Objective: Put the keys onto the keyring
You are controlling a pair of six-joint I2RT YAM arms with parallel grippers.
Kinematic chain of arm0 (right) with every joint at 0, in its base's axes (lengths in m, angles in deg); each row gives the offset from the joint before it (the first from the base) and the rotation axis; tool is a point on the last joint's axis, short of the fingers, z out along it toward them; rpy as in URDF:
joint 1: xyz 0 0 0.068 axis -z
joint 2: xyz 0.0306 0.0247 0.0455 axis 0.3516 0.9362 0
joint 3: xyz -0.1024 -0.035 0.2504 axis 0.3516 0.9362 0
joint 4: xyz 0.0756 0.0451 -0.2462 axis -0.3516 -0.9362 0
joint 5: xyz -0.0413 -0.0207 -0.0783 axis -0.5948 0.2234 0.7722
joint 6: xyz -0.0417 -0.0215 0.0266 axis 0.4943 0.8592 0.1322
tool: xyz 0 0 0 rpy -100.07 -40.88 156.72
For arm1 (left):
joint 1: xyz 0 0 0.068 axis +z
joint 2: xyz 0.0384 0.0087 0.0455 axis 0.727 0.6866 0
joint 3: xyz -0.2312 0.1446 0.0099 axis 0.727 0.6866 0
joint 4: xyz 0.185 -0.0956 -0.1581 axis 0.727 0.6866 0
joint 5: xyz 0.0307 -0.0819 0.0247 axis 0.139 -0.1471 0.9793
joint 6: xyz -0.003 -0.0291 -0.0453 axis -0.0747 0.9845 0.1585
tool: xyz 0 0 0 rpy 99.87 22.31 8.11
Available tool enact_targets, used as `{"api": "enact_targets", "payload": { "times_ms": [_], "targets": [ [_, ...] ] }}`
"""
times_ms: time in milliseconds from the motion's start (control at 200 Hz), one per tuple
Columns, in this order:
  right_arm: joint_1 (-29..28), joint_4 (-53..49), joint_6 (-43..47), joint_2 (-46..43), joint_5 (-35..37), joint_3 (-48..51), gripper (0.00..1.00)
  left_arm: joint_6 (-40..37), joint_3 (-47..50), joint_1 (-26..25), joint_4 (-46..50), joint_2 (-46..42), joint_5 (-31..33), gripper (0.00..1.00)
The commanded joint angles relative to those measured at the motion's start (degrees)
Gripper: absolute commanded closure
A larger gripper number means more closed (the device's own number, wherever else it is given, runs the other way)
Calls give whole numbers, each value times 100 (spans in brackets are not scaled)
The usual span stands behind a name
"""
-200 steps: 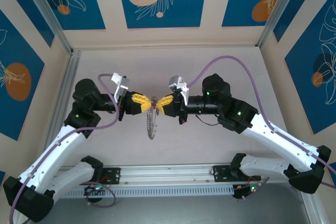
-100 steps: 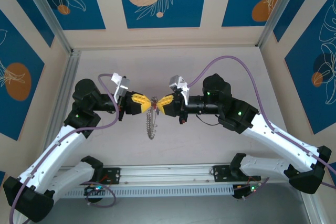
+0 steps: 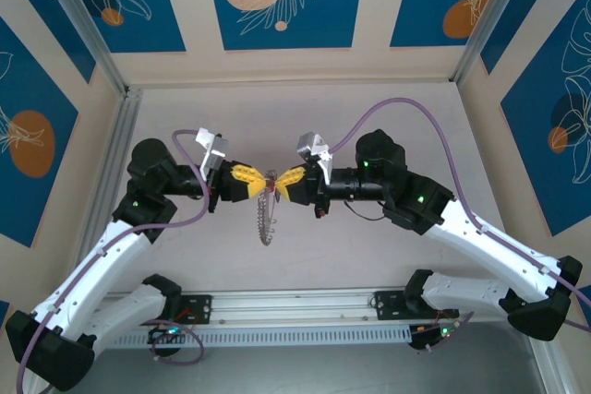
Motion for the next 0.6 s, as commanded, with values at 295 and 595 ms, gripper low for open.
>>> {"api": "enact_targets", "payload": {
  "times_ms": [295,595],
  "targets": [
    [37,320,-39,143,-172,-130,100,-13,-162,-105,-236,-84,-218,100],
    [89,353,-69,177,-217,-205,100,-71,-159,-105,-171,-103,-214,100]
  ]
}}
